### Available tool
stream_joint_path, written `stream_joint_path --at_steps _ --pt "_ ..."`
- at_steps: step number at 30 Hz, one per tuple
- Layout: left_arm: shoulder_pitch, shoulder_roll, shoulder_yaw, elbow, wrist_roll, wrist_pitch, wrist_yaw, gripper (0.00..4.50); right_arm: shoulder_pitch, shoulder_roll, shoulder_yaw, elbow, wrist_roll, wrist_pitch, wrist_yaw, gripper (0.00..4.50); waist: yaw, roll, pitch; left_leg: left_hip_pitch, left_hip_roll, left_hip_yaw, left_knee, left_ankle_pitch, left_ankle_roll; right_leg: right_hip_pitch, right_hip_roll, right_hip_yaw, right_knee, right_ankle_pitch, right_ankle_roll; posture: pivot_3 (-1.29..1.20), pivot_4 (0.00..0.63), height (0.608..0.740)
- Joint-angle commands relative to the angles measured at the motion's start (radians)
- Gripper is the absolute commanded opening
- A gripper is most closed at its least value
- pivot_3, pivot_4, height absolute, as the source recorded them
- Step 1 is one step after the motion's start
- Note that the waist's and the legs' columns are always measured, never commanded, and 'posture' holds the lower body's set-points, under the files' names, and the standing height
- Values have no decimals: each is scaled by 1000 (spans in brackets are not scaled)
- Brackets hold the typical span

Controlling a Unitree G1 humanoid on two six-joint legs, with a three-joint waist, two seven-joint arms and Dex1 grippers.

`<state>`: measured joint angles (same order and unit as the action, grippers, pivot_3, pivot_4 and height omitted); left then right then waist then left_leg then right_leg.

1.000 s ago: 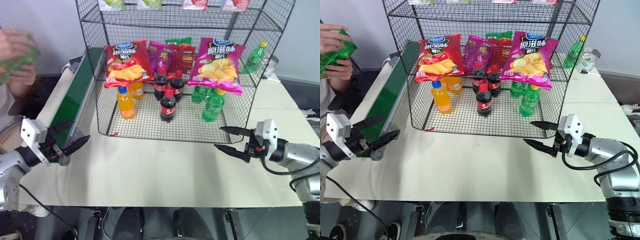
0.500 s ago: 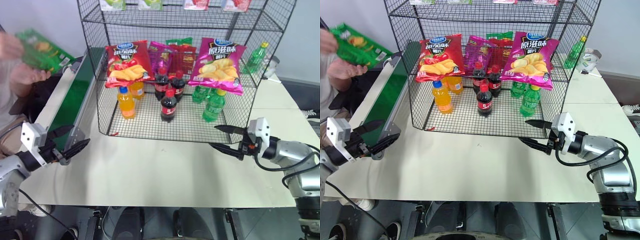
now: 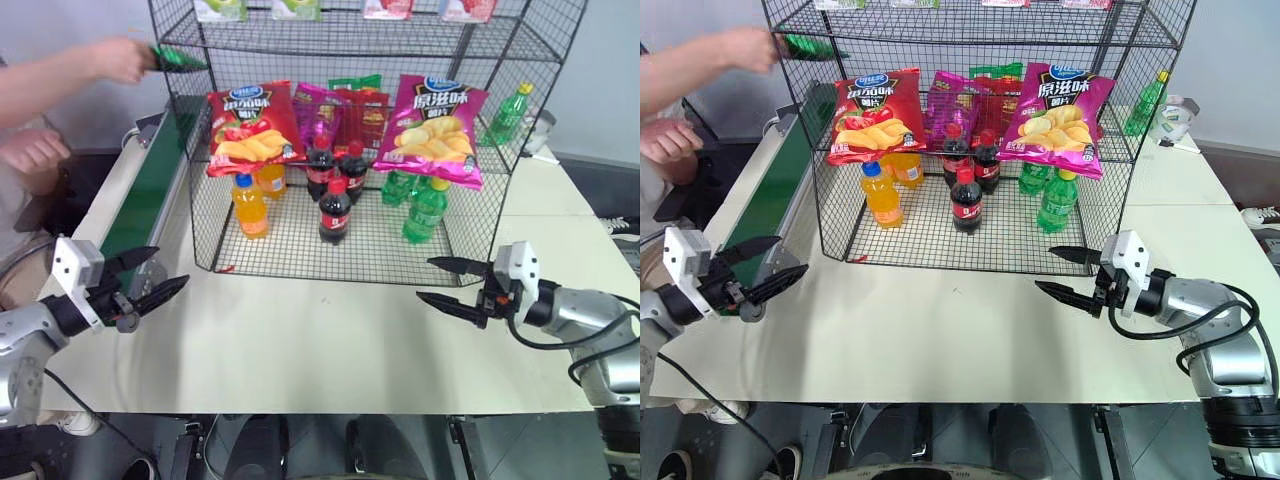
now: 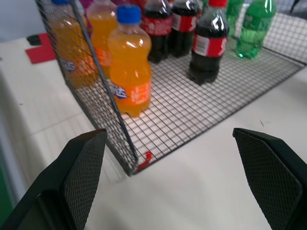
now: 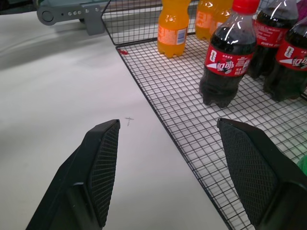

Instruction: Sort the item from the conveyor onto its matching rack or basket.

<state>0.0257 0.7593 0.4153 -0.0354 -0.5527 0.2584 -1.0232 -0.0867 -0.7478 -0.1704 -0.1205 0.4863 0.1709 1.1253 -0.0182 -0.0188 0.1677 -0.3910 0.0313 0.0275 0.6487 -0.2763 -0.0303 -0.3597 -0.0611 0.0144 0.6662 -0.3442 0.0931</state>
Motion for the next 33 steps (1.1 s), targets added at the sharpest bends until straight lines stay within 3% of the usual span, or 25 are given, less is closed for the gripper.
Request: stream_joint_path --at_steps 1,22,33 --pt "4 4 20 4 7 -37 -10 4500 -2 -5 -19 -45 17 3 -5 3364 1 0 0 0 0 0 0 0 0 0 0 0 0 0 0 0 150 739" --pt "78 4 95 -2 43 -177 25 4500 -89 13 30 8 6 -3 30 3364 1 0 0 0 0 0 0 0 0 0 0 0 0 0 0 0 150 739" --pt "172 -24 152 1 168 -411 94 4500 -141 65 93 -33 34 48 26 3364 -1 0 0 0 0 0 0 0 0 0 0 0 0 0 0 0 150 739"
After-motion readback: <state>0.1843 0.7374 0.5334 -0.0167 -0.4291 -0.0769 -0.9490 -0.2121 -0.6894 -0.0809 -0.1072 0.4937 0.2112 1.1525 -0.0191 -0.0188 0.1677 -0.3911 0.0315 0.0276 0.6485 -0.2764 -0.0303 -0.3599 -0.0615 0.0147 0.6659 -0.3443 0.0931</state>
